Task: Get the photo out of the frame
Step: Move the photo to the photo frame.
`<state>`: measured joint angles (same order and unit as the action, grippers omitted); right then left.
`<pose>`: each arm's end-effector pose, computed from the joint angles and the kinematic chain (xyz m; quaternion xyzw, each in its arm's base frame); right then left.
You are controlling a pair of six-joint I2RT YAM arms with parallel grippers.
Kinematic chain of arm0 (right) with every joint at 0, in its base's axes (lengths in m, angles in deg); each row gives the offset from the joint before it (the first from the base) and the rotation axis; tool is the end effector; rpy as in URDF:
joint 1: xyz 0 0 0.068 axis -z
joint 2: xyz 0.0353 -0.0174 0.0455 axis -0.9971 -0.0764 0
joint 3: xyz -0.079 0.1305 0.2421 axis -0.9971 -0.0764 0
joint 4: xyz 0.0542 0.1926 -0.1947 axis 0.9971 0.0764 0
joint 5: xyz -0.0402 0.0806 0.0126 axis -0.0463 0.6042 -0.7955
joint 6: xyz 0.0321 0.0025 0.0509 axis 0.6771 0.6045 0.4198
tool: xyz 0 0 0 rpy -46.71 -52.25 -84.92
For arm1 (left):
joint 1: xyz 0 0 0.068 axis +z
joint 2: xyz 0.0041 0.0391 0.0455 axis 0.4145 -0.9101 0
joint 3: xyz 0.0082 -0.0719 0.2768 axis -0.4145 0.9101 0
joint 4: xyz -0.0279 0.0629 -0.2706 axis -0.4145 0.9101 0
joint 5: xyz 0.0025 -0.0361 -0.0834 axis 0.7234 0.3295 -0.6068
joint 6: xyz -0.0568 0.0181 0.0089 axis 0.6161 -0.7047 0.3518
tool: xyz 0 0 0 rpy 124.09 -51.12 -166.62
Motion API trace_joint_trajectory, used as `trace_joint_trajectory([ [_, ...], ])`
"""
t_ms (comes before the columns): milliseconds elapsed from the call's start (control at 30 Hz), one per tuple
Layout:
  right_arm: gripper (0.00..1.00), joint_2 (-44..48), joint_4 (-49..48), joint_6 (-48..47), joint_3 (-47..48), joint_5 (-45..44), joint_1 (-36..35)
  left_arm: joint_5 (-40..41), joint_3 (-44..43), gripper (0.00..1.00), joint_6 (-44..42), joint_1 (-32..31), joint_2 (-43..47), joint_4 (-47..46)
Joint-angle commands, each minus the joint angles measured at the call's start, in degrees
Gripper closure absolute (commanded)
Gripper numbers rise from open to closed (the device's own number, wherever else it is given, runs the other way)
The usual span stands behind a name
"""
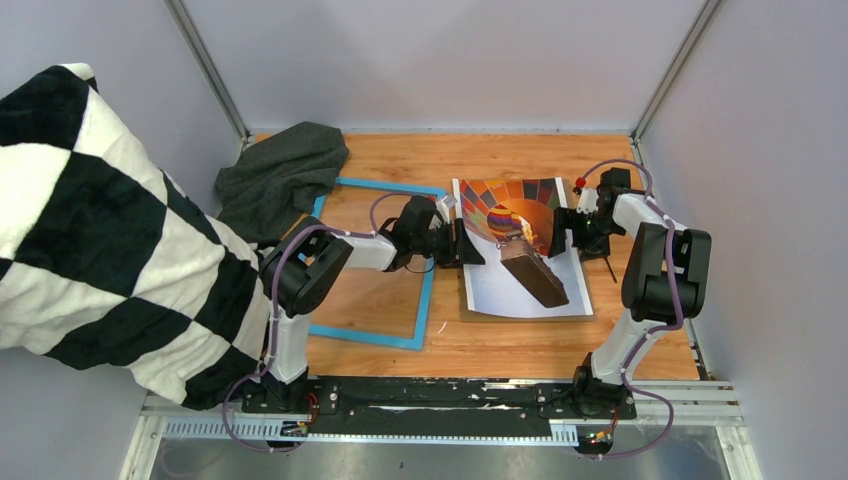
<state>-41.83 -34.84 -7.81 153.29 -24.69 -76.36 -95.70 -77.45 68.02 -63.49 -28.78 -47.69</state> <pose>0.3655 -0.0431 0.1719 -0.0132 0.9694 0.1586 0.1868 0.3217 -0.2910 0.1311 0.0389 0.8467 -0.5059 0.1601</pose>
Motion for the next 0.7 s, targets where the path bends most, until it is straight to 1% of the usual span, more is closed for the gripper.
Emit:
trace_joint_trajectory([
  [0,0.10,-5.19,-0.08,0.08,-2.83,2.61,0.01,-1.28,-1.77,0.55,-0.89,-0.46,-1.25,0.07],
  [167,0.10,-5.09,0.00,0.08,-2.80,2.68,0.06,-0.76,-1.39,0.69,-1.95,-0.38,-0.20,0.11],
  [300,0.09,-4.71,0.10,-0.01,-2.65,2.23,0.06,-0.01,-0.44,0.87,-5.09,0.42,2.95,0.15],
  [400,0.07,-4.02,0.16,-0.08,-2.49,1.57,0.03,1.69,1.44,1.00,-8.14,1.62,5.92,0.15],
  [667,0.00,-2.13,0.19,-0.09,-2.31,0.27,0.15,2.61,5.10,1.00,-14.22,4.17,12.70,2.41],
])
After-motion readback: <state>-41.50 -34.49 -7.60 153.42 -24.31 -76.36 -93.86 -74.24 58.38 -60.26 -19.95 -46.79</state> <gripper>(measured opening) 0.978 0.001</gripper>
